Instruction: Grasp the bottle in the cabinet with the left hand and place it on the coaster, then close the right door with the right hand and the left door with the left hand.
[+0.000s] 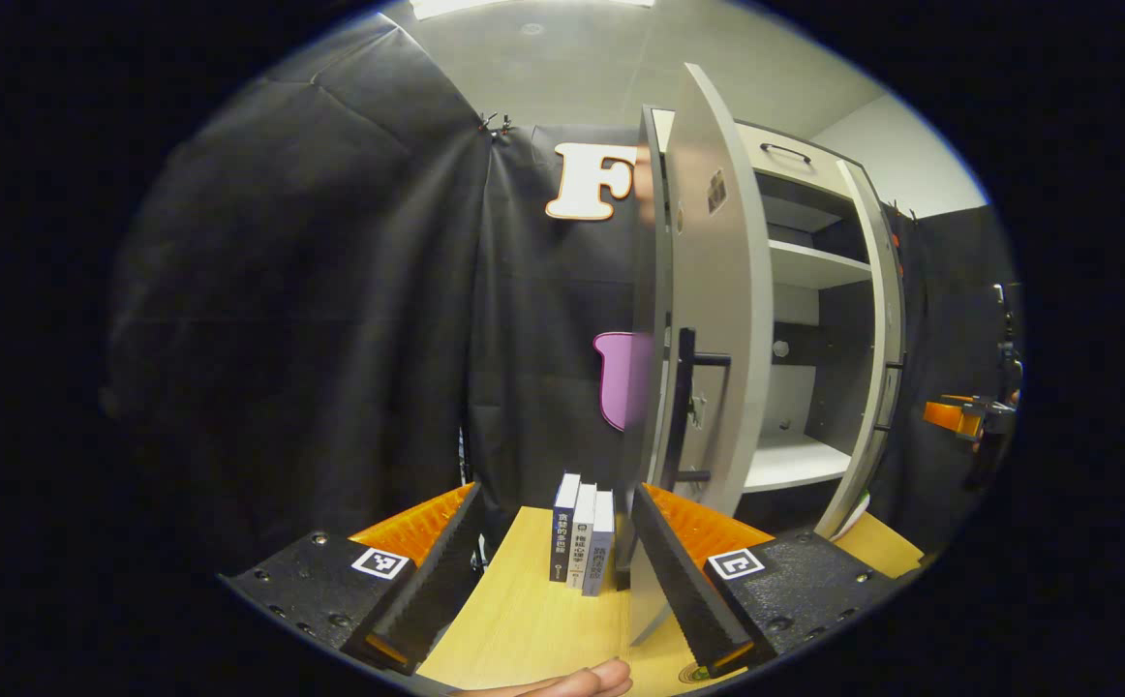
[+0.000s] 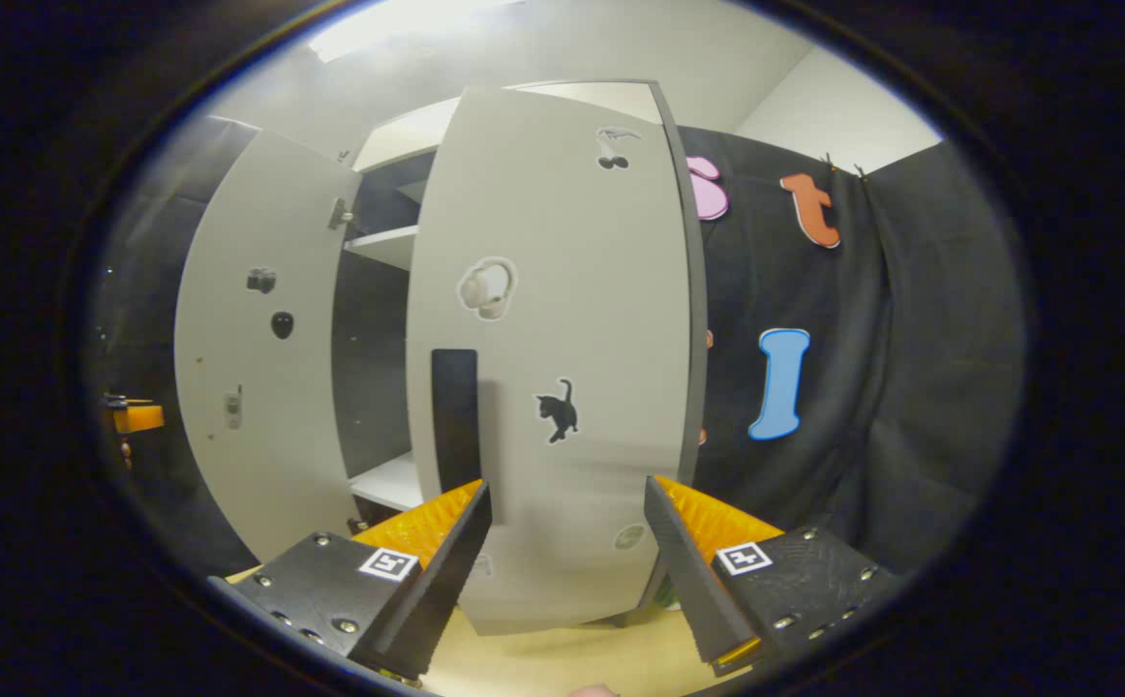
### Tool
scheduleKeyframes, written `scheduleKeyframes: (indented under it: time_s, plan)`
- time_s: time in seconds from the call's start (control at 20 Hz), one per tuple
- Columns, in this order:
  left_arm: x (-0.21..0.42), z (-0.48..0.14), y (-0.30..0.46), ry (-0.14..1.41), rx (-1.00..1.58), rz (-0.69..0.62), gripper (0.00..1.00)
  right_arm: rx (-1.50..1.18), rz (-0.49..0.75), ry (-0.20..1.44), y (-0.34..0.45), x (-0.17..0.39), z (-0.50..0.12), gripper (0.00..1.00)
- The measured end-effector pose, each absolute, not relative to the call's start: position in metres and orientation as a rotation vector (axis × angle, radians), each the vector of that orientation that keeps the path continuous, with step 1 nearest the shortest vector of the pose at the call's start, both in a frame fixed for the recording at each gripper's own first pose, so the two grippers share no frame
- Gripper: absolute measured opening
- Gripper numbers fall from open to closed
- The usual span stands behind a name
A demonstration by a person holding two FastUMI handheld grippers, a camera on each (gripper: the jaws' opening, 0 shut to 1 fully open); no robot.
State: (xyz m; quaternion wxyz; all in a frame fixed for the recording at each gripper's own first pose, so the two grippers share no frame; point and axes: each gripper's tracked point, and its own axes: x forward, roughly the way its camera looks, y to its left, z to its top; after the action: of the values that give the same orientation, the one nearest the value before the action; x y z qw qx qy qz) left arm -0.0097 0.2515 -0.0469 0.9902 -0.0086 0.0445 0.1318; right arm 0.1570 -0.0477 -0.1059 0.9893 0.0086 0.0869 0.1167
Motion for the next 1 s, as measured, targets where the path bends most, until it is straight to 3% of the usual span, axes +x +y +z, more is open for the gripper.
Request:
scheduleKeyframes:
  time_s: [0.4, 0.6, 0.65, 1.0]
  plan:
    - [0.037, -0.018, 0.262, 0.050, -0.014, 0.272, 0.93, 0.034, 0.261, 0.140, -0.054, 0.123, -0.091, 0.94]
    - [0.039, -0.024, 0.232, 0.094, -0.008, 0.222, 0.97, 0.060, 0.240, 0.112, -0.069, 0.106, -0.084, 0.94]
    - [0.051, -0.023, 0.230, 0.064, 0.038, 0.221, 0.89, 0.069, 0.225, 0.105, -0.074, 0.102, -0.084, 0.94]
    - [0.062, -0.032, 0.164, 0.103, -0.026, 0.112, 0.89, 0.113, 0.146, 0.128, -0.106, 0.074, -0.102, 0.96]
